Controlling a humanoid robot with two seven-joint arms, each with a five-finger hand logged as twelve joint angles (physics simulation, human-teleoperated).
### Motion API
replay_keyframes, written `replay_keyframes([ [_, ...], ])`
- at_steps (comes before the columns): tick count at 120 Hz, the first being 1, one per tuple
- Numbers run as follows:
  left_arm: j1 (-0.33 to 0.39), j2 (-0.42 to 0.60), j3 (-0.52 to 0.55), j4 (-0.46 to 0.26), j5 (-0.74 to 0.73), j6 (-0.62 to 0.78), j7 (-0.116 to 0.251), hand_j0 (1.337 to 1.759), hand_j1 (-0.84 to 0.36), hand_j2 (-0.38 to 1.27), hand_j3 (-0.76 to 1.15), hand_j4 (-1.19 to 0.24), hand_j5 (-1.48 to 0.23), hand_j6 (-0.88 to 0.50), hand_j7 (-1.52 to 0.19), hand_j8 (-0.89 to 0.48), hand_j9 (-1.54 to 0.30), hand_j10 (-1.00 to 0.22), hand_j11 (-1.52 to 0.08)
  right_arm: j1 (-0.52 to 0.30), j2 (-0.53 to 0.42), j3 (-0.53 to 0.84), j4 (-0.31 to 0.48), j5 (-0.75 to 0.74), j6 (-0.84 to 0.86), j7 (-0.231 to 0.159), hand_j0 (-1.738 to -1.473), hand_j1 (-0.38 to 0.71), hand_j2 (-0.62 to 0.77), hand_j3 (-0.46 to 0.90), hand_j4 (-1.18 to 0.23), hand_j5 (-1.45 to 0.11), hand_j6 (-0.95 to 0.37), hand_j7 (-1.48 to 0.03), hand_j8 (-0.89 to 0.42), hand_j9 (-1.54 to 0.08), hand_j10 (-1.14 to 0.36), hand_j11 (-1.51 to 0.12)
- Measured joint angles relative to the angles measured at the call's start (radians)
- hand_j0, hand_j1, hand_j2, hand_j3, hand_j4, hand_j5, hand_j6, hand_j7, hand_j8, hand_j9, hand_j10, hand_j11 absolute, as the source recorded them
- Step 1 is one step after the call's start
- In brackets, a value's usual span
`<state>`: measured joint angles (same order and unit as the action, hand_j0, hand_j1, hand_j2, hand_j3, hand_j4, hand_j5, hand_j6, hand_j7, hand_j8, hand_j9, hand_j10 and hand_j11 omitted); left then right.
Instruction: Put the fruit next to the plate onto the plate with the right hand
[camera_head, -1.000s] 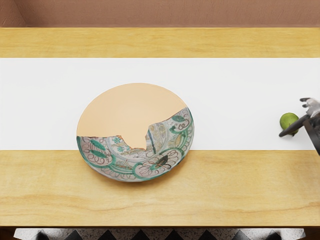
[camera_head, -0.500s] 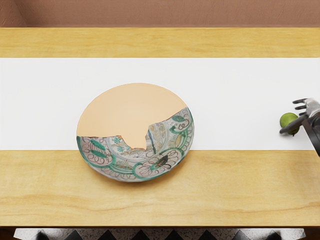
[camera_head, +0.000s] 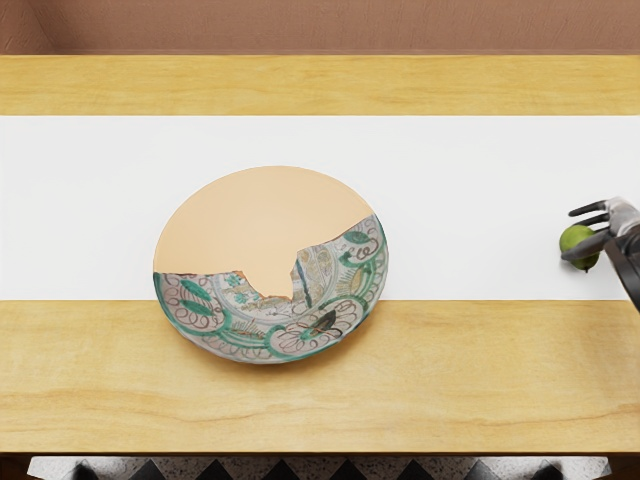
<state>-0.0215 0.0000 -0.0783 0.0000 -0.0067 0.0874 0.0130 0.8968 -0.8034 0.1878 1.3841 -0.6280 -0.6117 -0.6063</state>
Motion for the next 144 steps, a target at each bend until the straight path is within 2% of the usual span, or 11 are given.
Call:
replay_keyframes([
  [20,0.0,0.0,0.0,0.0,0.0,0.0,0.0,1.658,0.35,0.0,0.0,0.0,0.0,0.0,0.0,0.0,0.0,0.0,0.0,0.0,-0.008,0.005,0.018,0.001,0.0,-0.001,-1.657,0.22,0.13,0.0,-0.56,-0.72,-0.49,-0.73,-0.41,-0.72,-0.54,-0.68],
  [46,0.0,0.0,0.0,0.0,0.0,0.0,0.0,1.658,0.35,0.0,0.0,0.0,0.0,0.0,0.0,0.0,0.0,0.0,0.0,0.005,-0.022,0.006,0.036,0.004,-0.001,-0.001,-1.657,0.23,0.23,0.0,-0.6,-0.77,-0.53,-0.78,-0.44,-0.77,-0.58,-0.76],
  [101,0.0,0.0,0.0,0.0,0.0,0.0,0.0,1.658,0.35,0.0,0.0,0.0,0.0,0.0,0.0,0.0,0.0,0.0,0.0,0.036,-0.051,0.02,0.117,0.006,0.0,-0.005,-1.657,0.23,0.28,0.0,-0.62,-0.8,-0.55,-0.8,-0.45,-0.8,-0.58,-0.8],
  [144,0.0,0.0,0.0,0.0,0.0,0.0,0.0,1.658,0.35,0.0,0.0,0.0,0.0,0.0,0.0,0.0,0.0,0.0,0.0,0.066,-0.03,0.023,0.137,0.006,0.0,-0.005,-1.657,0.23,0.29,0.0,-0.62,-0.8,-0.56,-0.8,-0.45,-0.81,-0.58,-0.8],
])
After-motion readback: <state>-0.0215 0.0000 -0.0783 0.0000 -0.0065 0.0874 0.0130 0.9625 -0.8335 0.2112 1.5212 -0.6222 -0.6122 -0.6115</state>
